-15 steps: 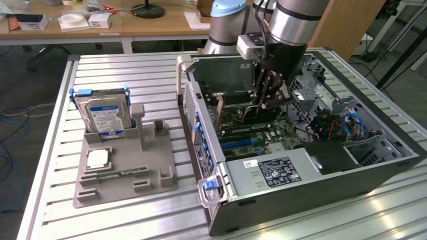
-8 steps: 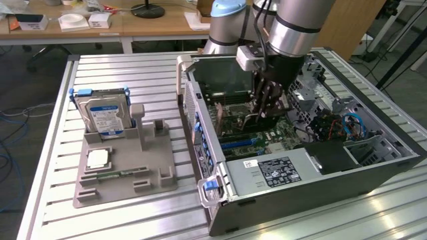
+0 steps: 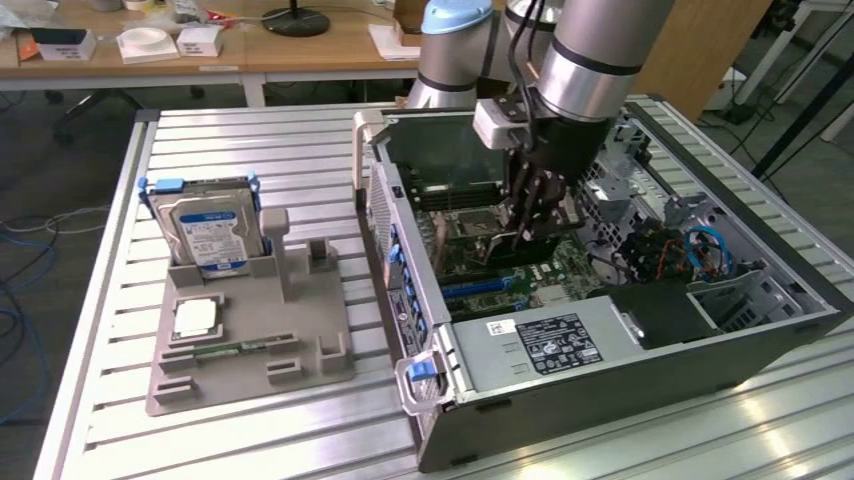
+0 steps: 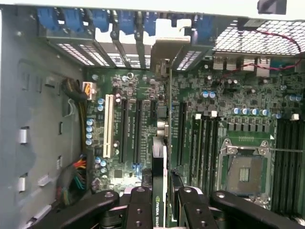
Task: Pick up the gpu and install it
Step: 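Insert the gpu into the slot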
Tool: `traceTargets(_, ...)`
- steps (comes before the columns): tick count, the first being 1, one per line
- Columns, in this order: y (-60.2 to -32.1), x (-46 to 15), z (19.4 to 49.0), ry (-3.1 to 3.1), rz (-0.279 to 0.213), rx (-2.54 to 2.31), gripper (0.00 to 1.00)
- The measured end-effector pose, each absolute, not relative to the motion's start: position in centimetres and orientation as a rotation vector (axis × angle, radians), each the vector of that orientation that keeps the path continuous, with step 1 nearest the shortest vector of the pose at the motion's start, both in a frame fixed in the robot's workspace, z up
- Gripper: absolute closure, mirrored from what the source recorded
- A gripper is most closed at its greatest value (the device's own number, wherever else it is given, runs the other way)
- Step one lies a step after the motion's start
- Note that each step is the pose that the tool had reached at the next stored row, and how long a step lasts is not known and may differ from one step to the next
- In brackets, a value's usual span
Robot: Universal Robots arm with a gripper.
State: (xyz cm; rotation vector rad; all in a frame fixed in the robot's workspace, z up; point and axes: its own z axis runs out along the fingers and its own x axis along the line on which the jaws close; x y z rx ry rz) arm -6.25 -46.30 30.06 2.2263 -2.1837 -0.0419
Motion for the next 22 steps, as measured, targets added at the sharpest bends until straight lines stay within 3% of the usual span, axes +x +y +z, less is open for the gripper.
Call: traceTargets(22, -46.2, -6.4, 28.8, -2.272, -0.036, 2.174, 0.74)
